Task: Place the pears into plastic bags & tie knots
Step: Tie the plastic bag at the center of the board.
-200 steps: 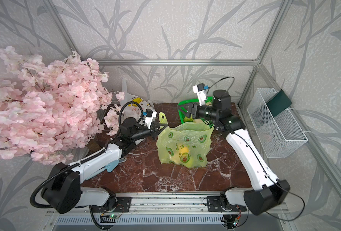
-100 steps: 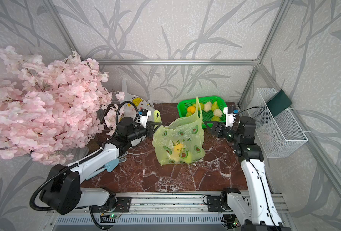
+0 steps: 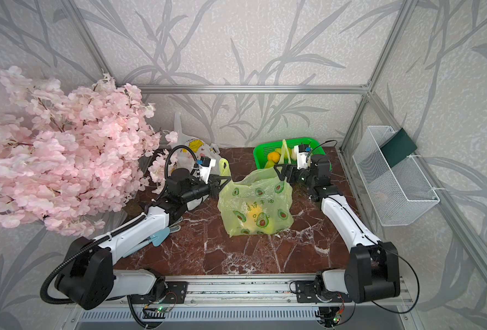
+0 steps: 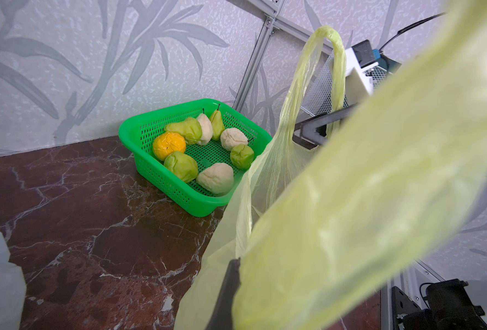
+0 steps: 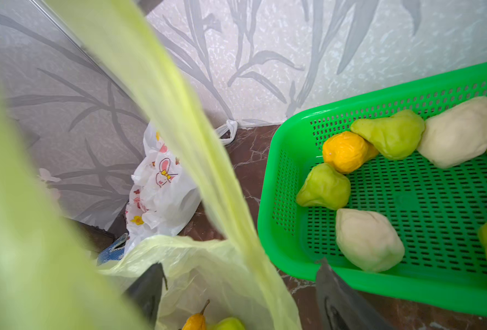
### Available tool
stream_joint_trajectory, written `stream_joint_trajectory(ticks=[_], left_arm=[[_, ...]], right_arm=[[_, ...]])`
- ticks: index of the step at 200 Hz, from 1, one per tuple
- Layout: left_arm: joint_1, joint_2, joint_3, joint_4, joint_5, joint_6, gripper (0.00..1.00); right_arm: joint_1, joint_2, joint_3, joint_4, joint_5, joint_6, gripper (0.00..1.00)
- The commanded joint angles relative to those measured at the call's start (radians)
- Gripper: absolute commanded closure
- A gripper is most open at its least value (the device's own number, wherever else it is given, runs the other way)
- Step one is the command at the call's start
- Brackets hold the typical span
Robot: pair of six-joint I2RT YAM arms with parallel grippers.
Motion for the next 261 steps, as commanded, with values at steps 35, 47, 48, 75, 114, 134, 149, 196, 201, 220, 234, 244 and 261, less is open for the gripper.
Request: stream_joint_trajectory(ticks=[35,47,48,75,114,134,149,196,201,220,234,244,261], left_arm=[[0.002,-0.025,0.0,0.017,0.03,-0.025,1.0],[0.001,-0.023,0.0,0.021,0.03,-0.03,1.0],[0.001,-0.022,0.0,0.021,0.03,-0.031,1.0],[0.0,-0.024,0.013,0.014,0.027,-0.048,1.0],[-0.002,-0.021,0.169,-0.336,0.014,-0.016,1.0],[-0.001,0.021,0.245,-0.478,0.047,0.024,1.0],[0.002,0.081,0.336,-0.595,0.084,0.092,1.0],[0.008,0.328,0.648,-0.907,0.352,0.276,0.99],[0.007,0.341,0.664,-0.915,0.375,0.285,0.98],[0.008,0.348,0.667,-0.919,0.468,0.345,0.93],[0.009,0.34,0.648,-0.898,0.503,0.376,0.87],[0.008,0.343,0.645,-0.896,0.525,0.393,0.82],[0.007,0.342,0.638,-0.892,0.553,0.415,0.75]], right_arm=[[0.015,0.178,0.086,0.256,-0.057,-0.009,0.37],[0.015,0.194,0.079,0.299,-0.071,0.015,0.52],[0.015,0.195,0.079,0.301,-0.072,0.015,0.53],[0.028,0.183,0.066,0.294,-0.06,-0.017,0.82],[0.107,0.036,0.049,0.086,0.043,-0.196,0.98],[0.196,-0.049,0.059,-0.087,0.155,-0.348,1.0],[0.266,-0.111,0.063,-0.189,0.235,-0.446,1.0],[0.455,-0.195,0.147,-0.428,0.342,-0.699,1.0],[0.468,-0.183,0.17,-0.46,0.358,-0.719,1.0],[0.506,-0.129,0.24,-0.555,0.397,-0.776,1.0],[0.511,-0.101,0.267,-0.578,0.385,-0.789,1.0],[0.514,-0.082,0.284,-0.589,0.376,-0.792,1.0],[0.52,-0.039,0.329,-0.623,0.359,-0.801,1.0]])
